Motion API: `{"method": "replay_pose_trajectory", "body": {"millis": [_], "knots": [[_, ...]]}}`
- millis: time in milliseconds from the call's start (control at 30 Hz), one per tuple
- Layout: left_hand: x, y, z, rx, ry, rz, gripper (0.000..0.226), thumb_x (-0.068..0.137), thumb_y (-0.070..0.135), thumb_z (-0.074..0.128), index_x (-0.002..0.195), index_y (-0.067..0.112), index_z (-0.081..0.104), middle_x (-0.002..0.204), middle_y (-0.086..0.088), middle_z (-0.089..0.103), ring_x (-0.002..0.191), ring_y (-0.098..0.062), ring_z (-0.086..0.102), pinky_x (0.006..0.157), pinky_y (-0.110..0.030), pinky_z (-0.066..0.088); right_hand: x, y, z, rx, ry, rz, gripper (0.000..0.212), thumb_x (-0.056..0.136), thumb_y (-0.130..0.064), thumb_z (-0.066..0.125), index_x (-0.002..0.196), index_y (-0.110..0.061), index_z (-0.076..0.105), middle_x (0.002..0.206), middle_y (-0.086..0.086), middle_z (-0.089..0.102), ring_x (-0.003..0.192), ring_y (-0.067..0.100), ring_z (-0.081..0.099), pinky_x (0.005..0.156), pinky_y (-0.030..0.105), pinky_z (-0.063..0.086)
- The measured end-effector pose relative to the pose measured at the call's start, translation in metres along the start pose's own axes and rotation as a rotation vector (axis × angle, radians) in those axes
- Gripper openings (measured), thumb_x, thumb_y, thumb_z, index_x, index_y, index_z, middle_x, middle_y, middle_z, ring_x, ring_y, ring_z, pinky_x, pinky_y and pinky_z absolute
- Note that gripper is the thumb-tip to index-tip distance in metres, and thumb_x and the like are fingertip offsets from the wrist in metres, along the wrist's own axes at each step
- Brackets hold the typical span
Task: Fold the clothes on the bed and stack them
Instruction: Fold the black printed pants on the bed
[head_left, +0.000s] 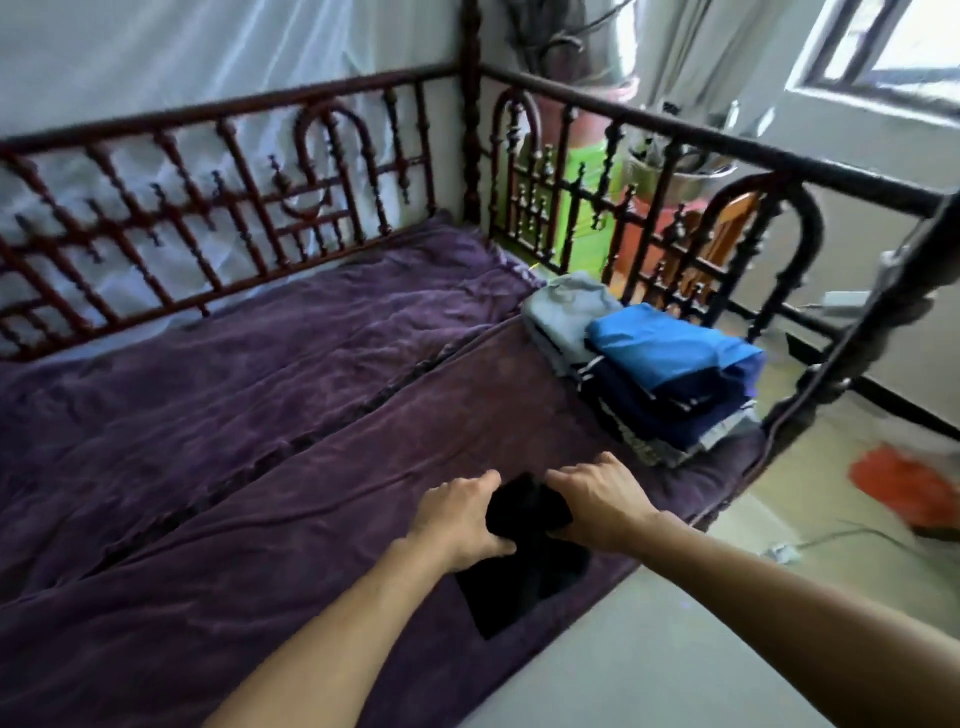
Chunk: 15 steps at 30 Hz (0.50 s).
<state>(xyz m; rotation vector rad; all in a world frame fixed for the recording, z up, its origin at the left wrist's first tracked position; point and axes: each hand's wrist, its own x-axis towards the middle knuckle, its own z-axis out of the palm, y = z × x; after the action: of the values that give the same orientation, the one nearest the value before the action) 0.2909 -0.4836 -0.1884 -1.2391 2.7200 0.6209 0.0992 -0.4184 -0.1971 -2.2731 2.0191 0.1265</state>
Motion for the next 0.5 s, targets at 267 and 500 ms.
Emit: {"method": "replay_pose_trajectory", "body": {"millis": [267, 500], "knots": [[0.094, 0.109, -0.051, 0.058, 0.172, 0.163, 0.052, 0.069, 0.053, 0.072, 0.101, 0.023, 0.045, 0.103, 0.000, 0.066, 0.099, -0.026, 0.063, 0.071, -0.034, 0.040, -0.020, 0.132, -0.066, -0.138, 0.166, 0.123, 0.043, 0.071, -0.061, 0.058, 0.098, -0.027, 0.057, 0.091, -0.009, 0.067, 0.089, 0.019, 0.066, 0.078, 0.035, 0.039], [0.207, 0.146, -0.084, -0.038, 0.253, 0.155, 0.050, 0.068, 0.054, 0.072, 0.092, 0.025, 0.040, 0.101, 0.000, 0.065, 0.098, -0.026, 0.062, 0.072, -0.033, 0.041, 0.035, 0.237, -0.118, -0.213, 0.157, 0.121, 0.038, 0.080, -0.057, 0.055, 0.103, -0.027, 0.054, 0.096, -0.009, 0.065, 0.094, 0.019, 0.064, 0.085, 0.037, 0.034]]}}
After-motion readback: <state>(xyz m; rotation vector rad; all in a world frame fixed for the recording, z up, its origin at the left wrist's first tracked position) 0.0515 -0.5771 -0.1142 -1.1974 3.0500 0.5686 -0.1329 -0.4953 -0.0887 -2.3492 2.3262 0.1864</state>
